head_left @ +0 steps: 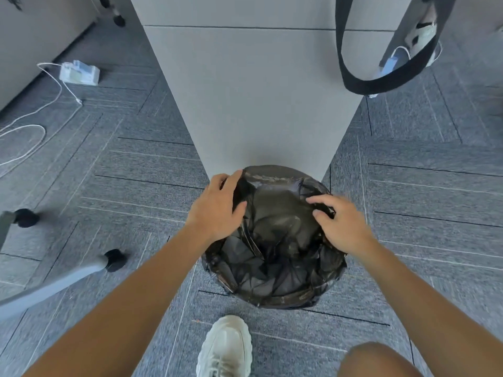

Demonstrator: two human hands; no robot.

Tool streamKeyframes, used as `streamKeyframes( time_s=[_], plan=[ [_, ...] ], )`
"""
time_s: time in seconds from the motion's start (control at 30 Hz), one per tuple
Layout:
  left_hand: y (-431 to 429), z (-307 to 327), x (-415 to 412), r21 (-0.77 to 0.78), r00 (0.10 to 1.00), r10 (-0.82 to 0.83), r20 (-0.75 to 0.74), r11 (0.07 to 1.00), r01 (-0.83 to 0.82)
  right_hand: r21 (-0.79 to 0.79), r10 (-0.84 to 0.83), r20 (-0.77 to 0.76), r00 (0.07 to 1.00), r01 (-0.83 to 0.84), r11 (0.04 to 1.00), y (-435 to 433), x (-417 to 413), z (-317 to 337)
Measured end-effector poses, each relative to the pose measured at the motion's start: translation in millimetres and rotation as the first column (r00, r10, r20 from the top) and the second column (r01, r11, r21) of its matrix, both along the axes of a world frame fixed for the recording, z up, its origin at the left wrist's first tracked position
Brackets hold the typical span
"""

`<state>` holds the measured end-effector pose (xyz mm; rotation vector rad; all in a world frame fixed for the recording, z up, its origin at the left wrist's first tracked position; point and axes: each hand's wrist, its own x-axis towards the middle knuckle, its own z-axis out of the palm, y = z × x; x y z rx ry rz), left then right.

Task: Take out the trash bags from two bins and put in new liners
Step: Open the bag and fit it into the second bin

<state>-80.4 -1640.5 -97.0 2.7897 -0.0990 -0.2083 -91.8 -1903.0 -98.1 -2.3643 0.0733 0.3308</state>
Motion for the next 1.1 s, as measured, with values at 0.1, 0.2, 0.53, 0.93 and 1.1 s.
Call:
streamKeyframes(
  time_s=[0.1,0.2,0.53,0.93,1.1],
  plan=[
    [3,-1,2,-0.080,0.998,0.021,0.063,0.997,-0.016,-0.052,-0.056,0.091,0.994,0.061,0.997,0,0,-1],
    [2,3,4,-0.050,0.997,0.033,0.068,0.998,-0.030,-0.231,0.013,0.184,0.983,0.030,0.972,6,-1,4],
    [-43,8,-9,0.309,0.887,-0.461,0.030,0.848,0.431,-0.617,0.651,-0.012,0.759,-0.518,0.593,56,-14,12],
    [-73,-97,19,0.272,0.373,-0.072,-0.925,0.561,0.782,-0.401,0.151,-0.755,0.638,-0.632,0.663,82,31,-62],
    [-69,-95,20,0.192,0.425,-0.209,-0.881,0.662,0.724,-0.363,0.116,-0.782,0.612,-0.599,0.713,93,33,-68]
  ],
)
